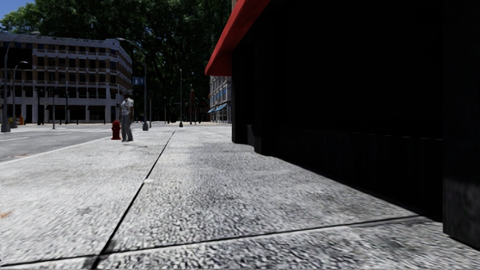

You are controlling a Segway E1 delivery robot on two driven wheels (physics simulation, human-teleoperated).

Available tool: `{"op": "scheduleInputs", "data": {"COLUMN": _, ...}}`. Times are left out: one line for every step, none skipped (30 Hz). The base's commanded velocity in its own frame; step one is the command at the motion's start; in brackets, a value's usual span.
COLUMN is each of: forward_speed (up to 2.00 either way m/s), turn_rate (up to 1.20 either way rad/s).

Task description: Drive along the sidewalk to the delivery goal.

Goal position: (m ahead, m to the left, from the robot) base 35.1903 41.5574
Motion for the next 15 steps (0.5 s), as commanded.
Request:
{"op": "scheduleInputs", "data": {"forward_speed": 2.00, "turn_rate": 0.22}}
{"op": "scheduleInputs", "data": {"forward_speed": 2.00, "turn_rate": 0.22}}
{"op": "scheduleInputs", "data": {"forward_speed": 2.00, "turn_rate": 0.27}}
{"op": "scheduleInputs", "data": {"forward_speed": 2.00, "turn_rate": 0.30}}
{"op": "scheduleInputs", "data": {"forward_speed": 2.00, "turn_rate": 0.30}}
{"op": "scheduleInputs", "data": {"forward_speed": 2.00, "turn_rate": 0.30}}
{"op": "scheduleInputs", "data": {"forward_speed": 2.00, "turn_rate": 0.30}}
{"op": "scheduleInputs", "data": {"forward_speed": 2.00, "turn_rate": 0.30}}
{"op": "scheduleInputs", "data": {"forward_speed": 2.00, "turn_rate": 0.30}}
{"op": "scheduleInputs", "data": {"forward_speed": 2.00, "turn_rate": 0.30}}
{"op": "scheduleInputs", "data": {"forward_speed": 2.00, "turn_rate": 0.30}}
{"op": "scheduleInputs", "data": {"forward_speed": 2.00, "turn_rate": 0.30}}
{"op": "scheduleInputs", "data": {"forward_speed": 2.00, "turn_rate": 0.30}}
{"op": "scheduleInputs", "data": {"forward_speed": 2.00, "turn_rate": 0.30}}
{"op": "scheduleInputs", "data": {"forward_speed": 2.00, "turn_rate": 0.30}}
